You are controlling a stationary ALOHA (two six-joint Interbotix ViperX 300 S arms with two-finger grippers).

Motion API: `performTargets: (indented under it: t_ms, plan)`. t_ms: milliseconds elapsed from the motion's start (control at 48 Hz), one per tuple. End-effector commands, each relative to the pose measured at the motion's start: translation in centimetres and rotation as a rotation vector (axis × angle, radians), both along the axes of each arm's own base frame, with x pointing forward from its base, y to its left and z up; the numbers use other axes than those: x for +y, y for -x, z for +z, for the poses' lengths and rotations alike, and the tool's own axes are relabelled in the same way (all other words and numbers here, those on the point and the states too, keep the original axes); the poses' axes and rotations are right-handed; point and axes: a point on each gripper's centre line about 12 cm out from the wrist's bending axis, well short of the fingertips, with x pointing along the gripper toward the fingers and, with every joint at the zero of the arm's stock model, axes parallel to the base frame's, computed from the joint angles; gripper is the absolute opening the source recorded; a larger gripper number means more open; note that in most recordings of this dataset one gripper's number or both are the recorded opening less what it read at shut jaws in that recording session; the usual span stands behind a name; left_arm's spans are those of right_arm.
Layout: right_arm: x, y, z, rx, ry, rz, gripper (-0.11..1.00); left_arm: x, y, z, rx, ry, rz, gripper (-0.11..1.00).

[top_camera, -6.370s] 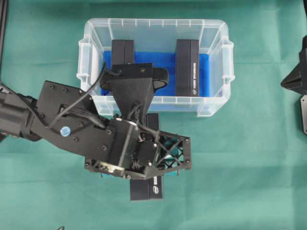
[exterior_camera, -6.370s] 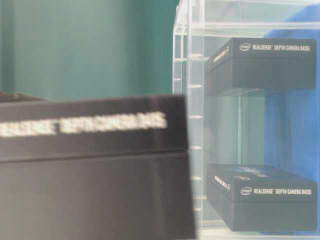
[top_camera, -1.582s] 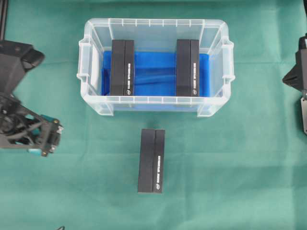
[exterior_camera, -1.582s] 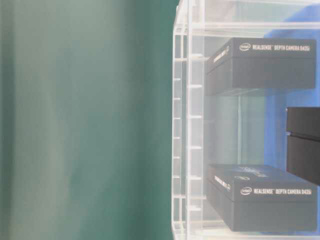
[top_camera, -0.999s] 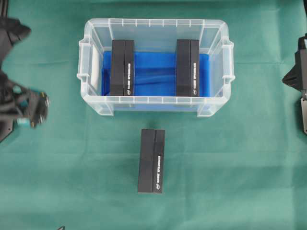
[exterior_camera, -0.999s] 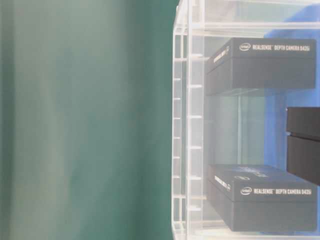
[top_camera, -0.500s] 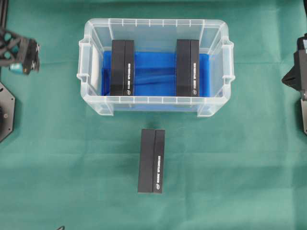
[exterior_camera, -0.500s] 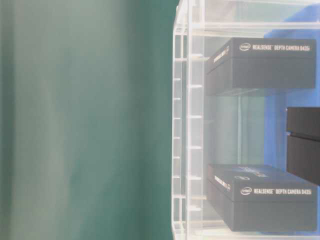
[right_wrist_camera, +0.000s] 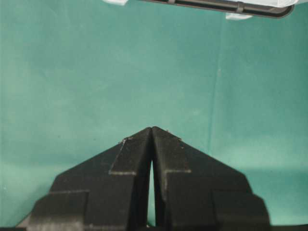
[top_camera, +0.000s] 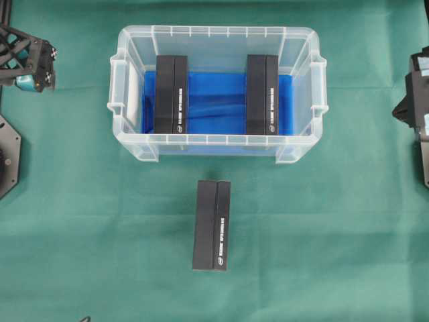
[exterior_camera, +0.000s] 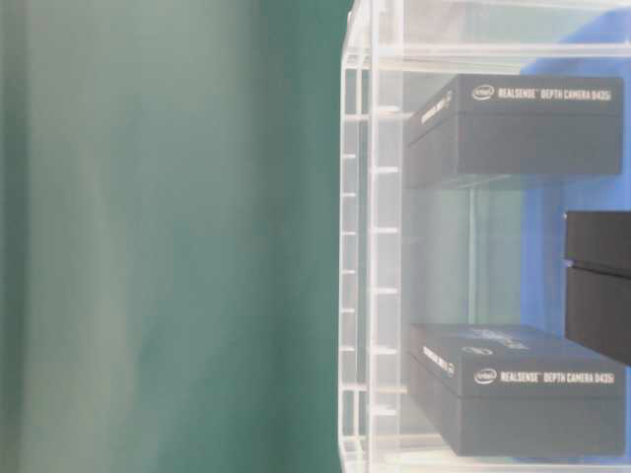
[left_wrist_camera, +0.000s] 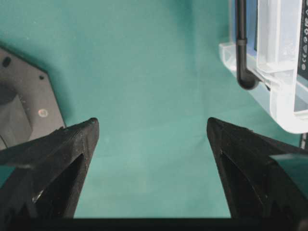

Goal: Take the box out of the case with the left arm.
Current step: 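Withdraw the left gripper to the left side, then move the left gripper over the left black box in the case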

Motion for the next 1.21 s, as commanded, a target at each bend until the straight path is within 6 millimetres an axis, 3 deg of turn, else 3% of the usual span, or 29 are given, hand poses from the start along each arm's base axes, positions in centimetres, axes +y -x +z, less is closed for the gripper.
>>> performTargets:
  t_ms: [0,291,416,541,958,1187]
  plan:
    - [0.0,-0.2,0.3,-0.008,0.001,-0.002,0.03,0.1,-0.1,0.5,-0.021,-0.002,0.004,0.92]
    - [0.0,-0.2,0.3,-0.008,0.001,-0.002,0.03,0.0,-0.4,0.5,-0.022,0.007,0.004,0.92]
    - [0.0,-0.2,0.3,-0.008,0.001,-0.002,0.03,-0.1,-1.6,0.7,-0.026,0.031,0.013,0.92]
    - [0.0,-0.2,0.3,-0.009,0.001,-0.002,0.03,-0.3,-3.9,0.9,-0.019,0.041,0.009,0.92]
    - [0.0,-0.2,0.3,-0.009,0.001,-0.002,0.03,0.1,-14.4,2.3,-0.039,0.038,-0.061,0.92]
    - [-0.1,0.0,0.3,-0.002,0.001,-0.004,0.03,0.3,-17.8,2.4,-0.039,0.037,-0.071,0.92]
